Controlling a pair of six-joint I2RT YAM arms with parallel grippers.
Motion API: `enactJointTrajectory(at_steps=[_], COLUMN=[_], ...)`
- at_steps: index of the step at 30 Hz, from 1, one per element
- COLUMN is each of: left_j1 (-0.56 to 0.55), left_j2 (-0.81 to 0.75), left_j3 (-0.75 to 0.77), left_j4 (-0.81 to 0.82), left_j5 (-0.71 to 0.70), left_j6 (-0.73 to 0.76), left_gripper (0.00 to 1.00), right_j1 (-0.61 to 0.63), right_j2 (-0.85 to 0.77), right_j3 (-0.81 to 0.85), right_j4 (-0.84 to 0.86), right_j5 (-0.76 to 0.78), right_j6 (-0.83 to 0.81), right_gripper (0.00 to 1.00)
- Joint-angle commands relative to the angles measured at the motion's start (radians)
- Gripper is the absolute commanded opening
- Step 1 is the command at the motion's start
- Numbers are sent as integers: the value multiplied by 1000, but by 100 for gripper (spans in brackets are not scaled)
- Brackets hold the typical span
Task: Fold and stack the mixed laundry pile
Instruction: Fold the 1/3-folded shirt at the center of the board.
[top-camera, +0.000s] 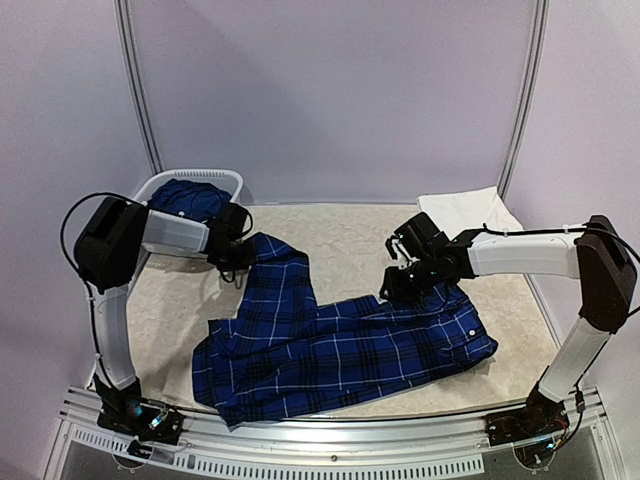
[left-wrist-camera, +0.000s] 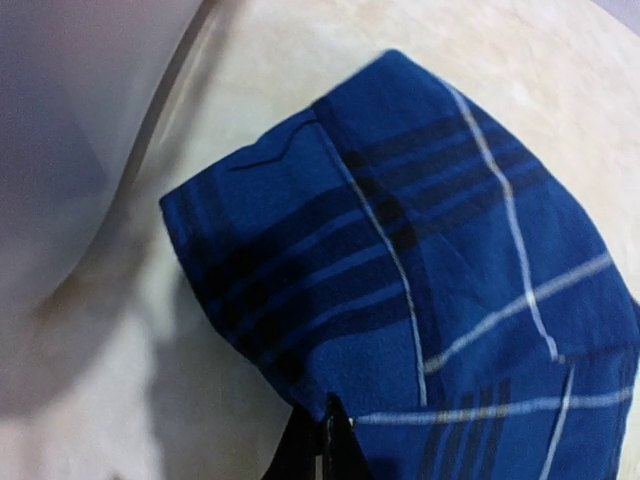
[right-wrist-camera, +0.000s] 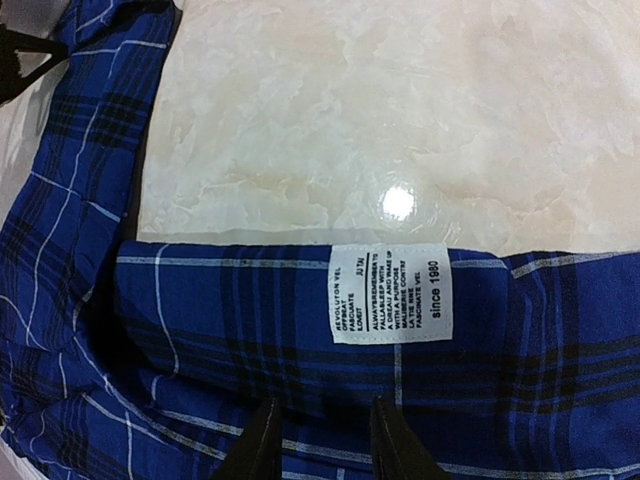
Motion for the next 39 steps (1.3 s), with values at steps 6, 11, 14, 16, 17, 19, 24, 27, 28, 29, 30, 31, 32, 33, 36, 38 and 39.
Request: enactJointTrajectory(at_steps=[6, 11, 14, 16, 17, 19, 24, 27, 28, 29, 30, 31, 32, 33, 36, 38, 39], left_j1=[-80, -162, -224, -268, -293, -340, -468, -564, -594, -621, -648, -669, -687, -703, -758, -800, -822], left_j2=[-326, -500, -576, -624, -649, -697, -797, -852, -869, -887, -901, -914, -923, -931, -947, -955, -957], left_j3=[-126, -139, -125, -115, -114, -109, -75, -50, -42, -36, -29, -23, -19, -15, 4, 23, 35], left_j4=[5, -66, -128, -172, -189, -235, -347, -398, -409, -416, -423, -428, -430, -429, -428, -416, -413], left_j5=[-13, -63, -95, -115, -126, -143, -176, -187, -181, -172, -161, -144, -118, -86, -7, 63, 90], left_j6=[62, 94, 119, 131, 137, 148, 168, 168, 169, 174, 179, 186, 193, 202, 214, 227, 231], left_gripper=[0, 0, 0, 0, 0, 0, 0, 0, 0, 0, 0, 0, 0, 0, 0, 0, 0], right_j1=[6, 6, 6, 7, 7, 9, 10, 12, 13, 14, 14, 17, 20, 20, 25, 31, 32], right_j2=[-80, -141, -185, -226, -242, -276, -371, -427, -440, -457, -476, -486, -502, -513, -549, -571, -584], right_j3=[23, 29, 37, 39, 37, 38, 38, 34, 34, 35, 34, 32, 29, 26, 27, 27, 26], right_j4=[-60, -82, -96, -97, -95, -94, -94, -86, -83, -82, -79, -73, -65, -61, -67, -69, -68], right_j5=[102, 120, 123, 107, 94, 71, 48, 9, -6, -21, -38, -60, -83, -120, -165, -191, -201], right_j6=[-26, -29, -33, -38, -42, -54, -68, -68, -67, -66, -67, -70, -78, -84, -109, -118, -121], right_gripper=[31, 31, 31, 32, 32, 33, 36, 37, 38, 38, 38, 39, 40, 41, 45, 47, 48])
